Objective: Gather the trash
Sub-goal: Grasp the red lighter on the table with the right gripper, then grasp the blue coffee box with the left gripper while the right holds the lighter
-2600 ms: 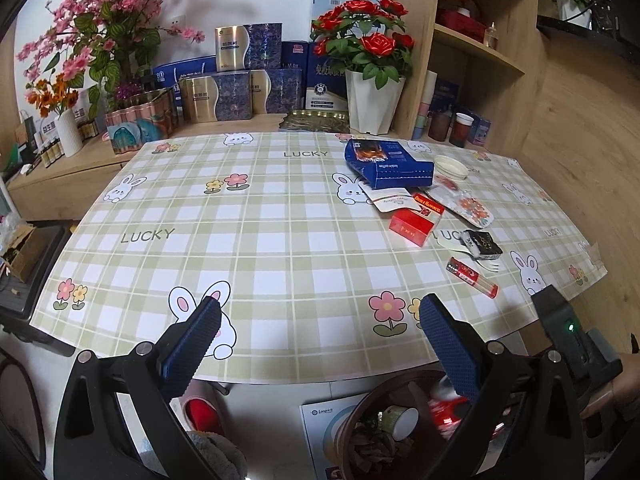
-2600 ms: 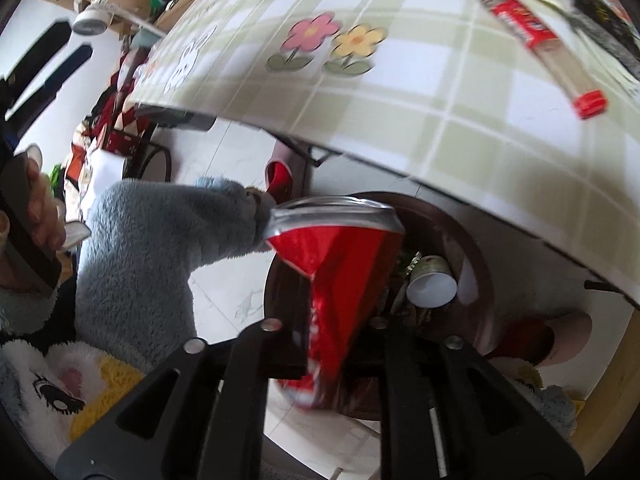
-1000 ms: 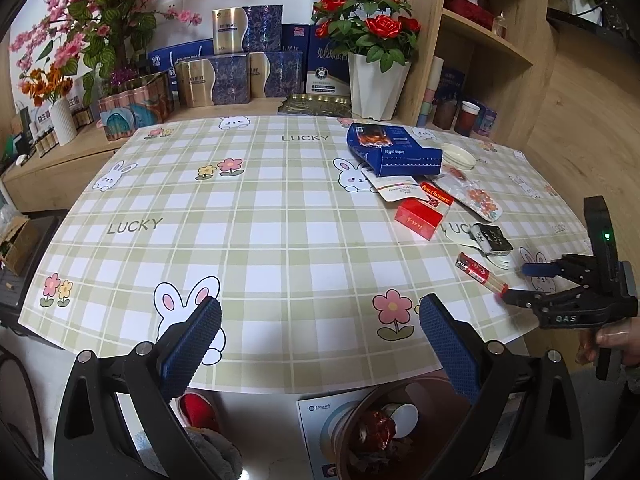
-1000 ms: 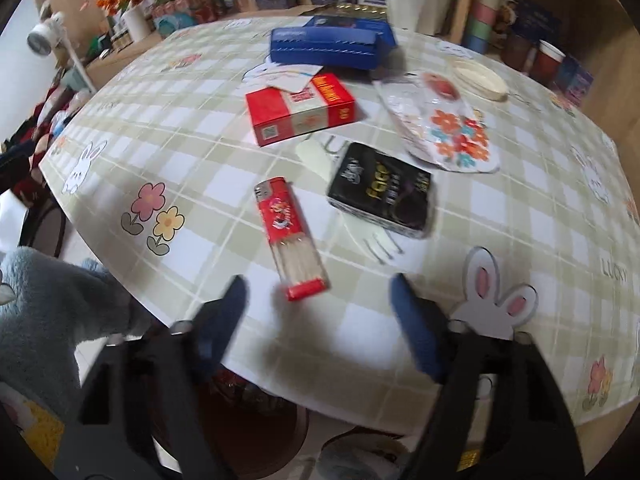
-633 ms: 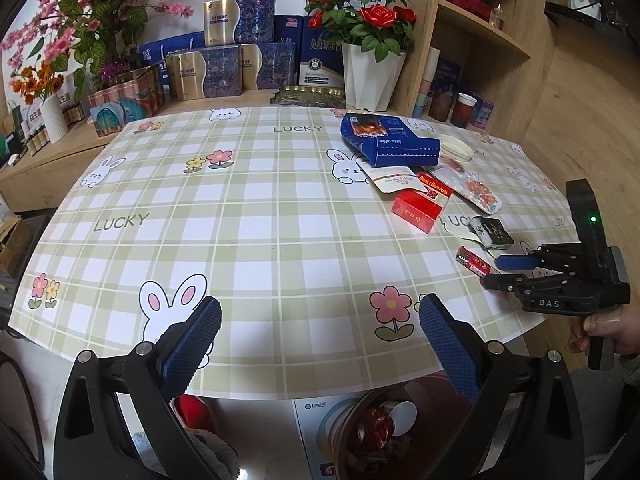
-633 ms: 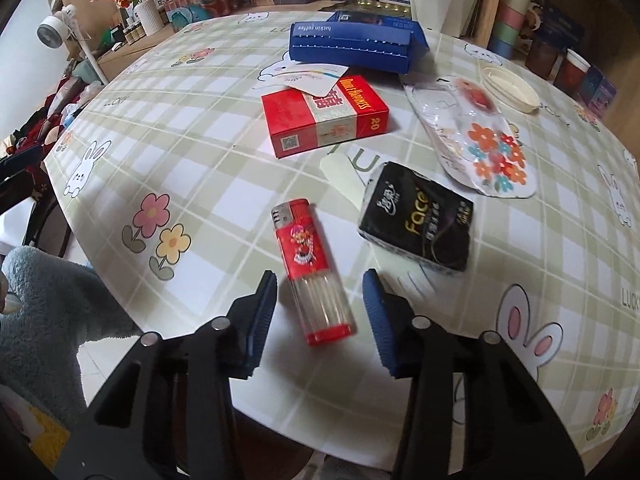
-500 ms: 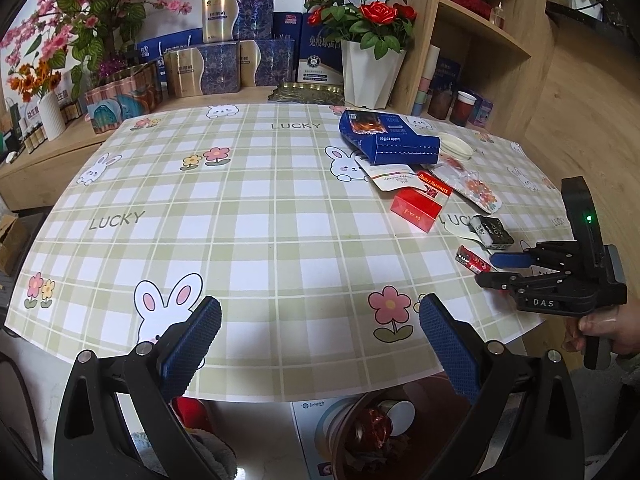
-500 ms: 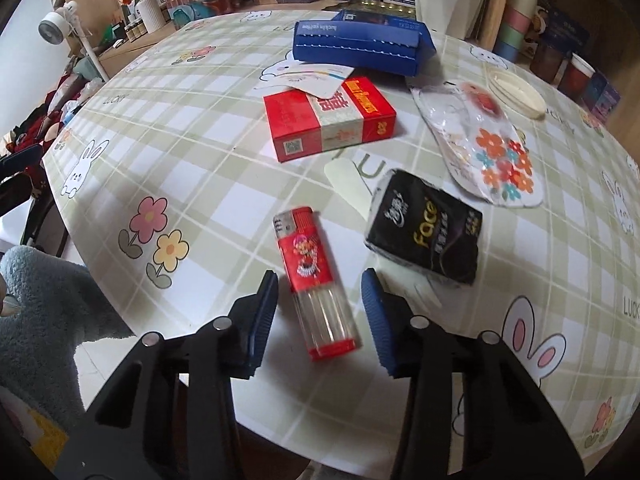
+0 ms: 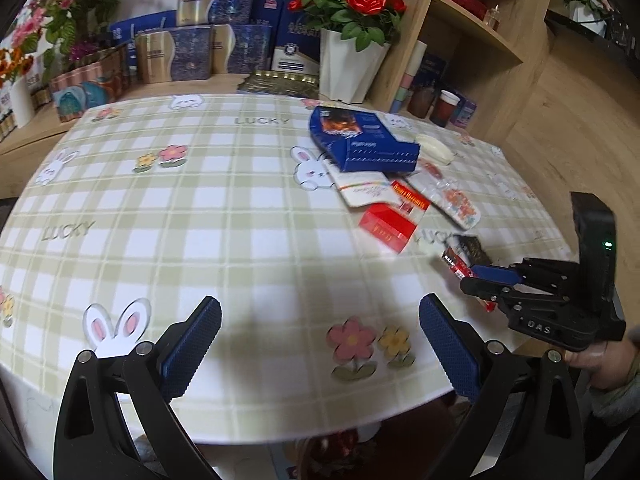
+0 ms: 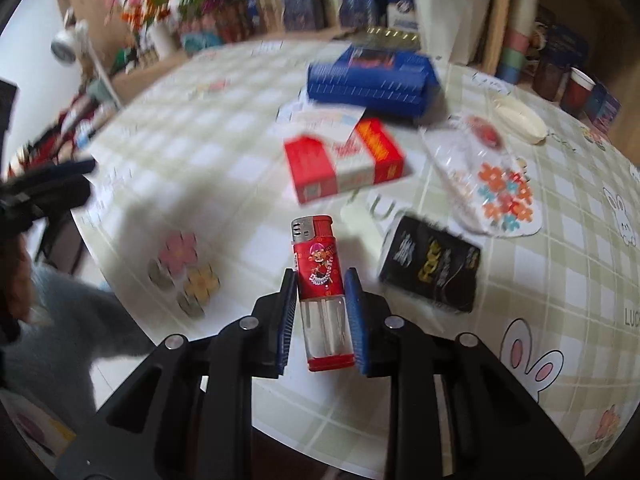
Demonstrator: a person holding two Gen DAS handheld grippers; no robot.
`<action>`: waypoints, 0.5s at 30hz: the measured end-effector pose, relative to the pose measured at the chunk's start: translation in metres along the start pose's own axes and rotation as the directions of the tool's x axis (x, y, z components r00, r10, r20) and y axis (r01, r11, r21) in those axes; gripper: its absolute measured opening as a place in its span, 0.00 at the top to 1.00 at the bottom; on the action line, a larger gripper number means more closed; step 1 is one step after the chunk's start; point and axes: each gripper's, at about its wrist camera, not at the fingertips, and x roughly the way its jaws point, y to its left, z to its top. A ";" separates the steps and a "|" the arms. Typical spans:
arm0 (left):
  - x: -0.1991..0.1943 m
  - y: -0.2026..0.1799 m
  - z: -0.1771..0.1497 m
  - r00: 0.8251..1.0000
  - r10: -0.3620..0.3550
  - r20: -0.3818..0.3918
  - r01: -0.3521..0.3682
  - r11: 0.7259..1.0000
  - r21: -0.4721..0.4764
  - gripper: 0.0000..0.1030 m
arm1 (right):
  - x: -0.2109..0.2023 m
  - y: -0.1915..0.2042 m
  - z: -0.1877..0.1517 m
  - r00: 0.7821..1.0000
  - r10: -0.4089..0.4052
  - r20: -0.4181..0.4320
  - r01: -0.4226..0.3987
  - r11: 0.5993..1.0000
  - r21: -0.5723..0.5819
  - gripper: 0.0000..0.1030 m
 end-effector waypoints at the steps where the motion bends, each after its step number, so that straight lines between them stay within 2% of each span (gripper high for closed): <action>1: 0.004 -0.002 0.005 1.000 -0.009 -0.002 0.009 1.000 -0.003 0.06 | -0.005 -0.003 0.004 1.000 0.004 0.019 -0.005 1.000 0.018 0.73; 6: 0.027 -0.012 0.042 0.999 -0.054 0.002 0.054 0.999 0.003 0.09 | -0.025 -0.023 0.020 0.996 0.004 0.087 -0.010 0.997 0.070 0.74; 10: 0.053 -0.006 0.074 0.991 -0.129 -0.017 0.127 0.987 -0.099 0.16 | -0.034 -0.040 0.029 0.993 -0.014 0.120 0.003 0.995 0.095 0.74; 13: 0.077 0.007 0.093 0.983 -0.181 -0.028 0.171 0.963 -0.210 0.30 | -0.033 -0.051 0.032 0.992 -0.026 0.120 0.013 0.994 0.111 0.74; 15: 0.095 0.017 0.104 0.975 -0.221 -0.034 0.204 0.940 -0.273 0.43 | -0.031 -0.057 0.032 0.993 -0.029 0.117 0.014 0.992 0.126 0.74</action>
